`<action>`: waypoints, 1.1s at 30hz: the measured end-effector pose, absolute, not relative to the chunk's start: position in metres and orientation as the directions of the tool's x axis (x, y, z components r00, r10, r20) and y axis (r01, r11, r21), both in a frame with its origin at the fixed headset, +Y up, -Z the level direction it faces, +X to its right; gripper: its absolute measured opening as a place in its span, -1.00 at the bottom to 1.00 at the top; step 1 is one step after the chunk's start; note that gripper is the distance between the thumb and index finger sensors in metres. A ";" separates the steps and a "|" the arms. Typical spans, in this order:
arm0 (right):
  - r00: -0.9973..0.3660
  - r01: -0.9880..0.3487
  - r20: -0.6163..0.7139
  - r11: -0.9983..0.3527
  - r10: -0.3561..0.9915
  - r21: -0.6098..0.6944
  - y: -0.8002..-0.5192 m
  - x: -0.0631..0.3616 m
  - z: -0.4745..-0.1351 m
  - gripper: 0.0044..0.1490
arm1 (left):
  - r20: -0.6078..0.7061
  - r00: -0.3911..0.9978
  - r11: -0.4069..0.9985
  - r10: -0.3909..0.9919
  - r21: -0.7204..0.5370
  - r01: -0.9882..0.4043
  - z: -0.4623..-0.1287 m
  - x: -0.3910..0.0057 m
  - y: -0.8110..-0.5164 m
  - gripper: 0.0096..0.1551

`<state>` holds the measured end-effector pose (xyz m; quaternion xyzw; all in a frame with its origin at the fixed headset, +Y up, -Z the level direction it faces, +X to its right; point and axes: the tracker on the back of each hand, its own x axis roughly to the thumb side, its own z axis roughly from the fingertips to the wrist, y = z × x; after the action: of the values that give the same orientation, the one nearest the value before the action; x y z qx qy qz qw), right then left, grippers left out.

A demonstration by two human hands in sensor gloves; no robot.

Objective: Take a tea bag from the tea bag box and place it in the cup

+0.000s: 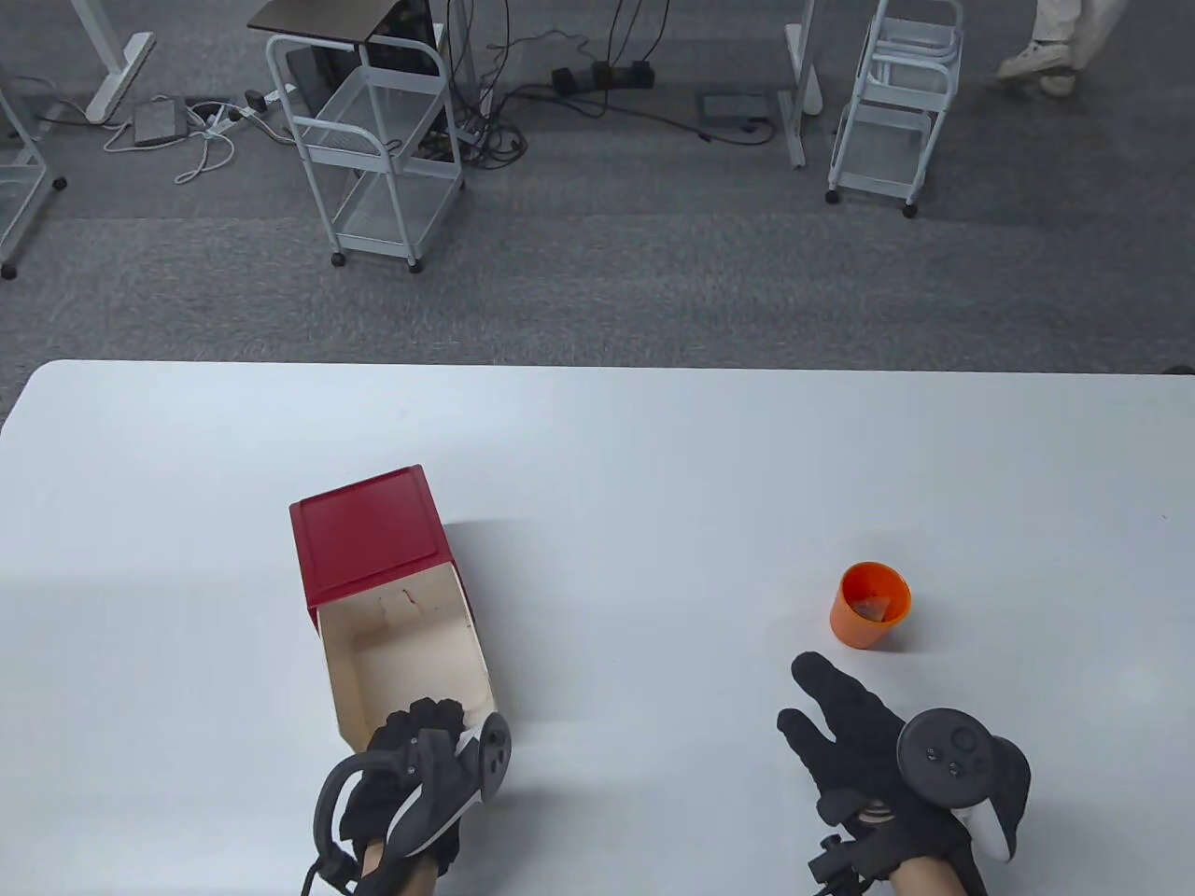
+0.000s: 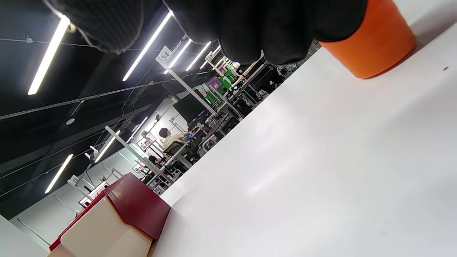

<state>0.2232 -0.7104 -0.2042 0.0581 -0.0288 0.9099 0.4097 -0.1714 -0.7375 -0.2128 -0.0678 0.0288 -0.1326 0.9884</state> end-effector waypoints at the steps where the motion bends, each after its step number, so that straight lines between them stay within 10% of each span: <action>1: -0.658 -0.749 0.130 -0.663 0.742 -0.005 -0.710 0.223 -0.204 -0.15 | -0.041 0.964 0.957 -0.264 -0.137 0.256 -0.213 -0.172 -0.737 -0.43; 33: -0.654 -0.753 0.114 -0.658 0.748 0.000 -0.711 0.225 -0.205 -0.16 | -0.073 0.970 0.966 -0.233 -0.131 0.222 -0.234 -0.176 -0.726 -0.45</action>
<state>0.2245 -0.7107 -0.2054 0.0520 -0.0239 0.9091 0.4126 -0.1763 -0.7260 -0.2343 -0.0610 0.0440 -0.1149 0.9905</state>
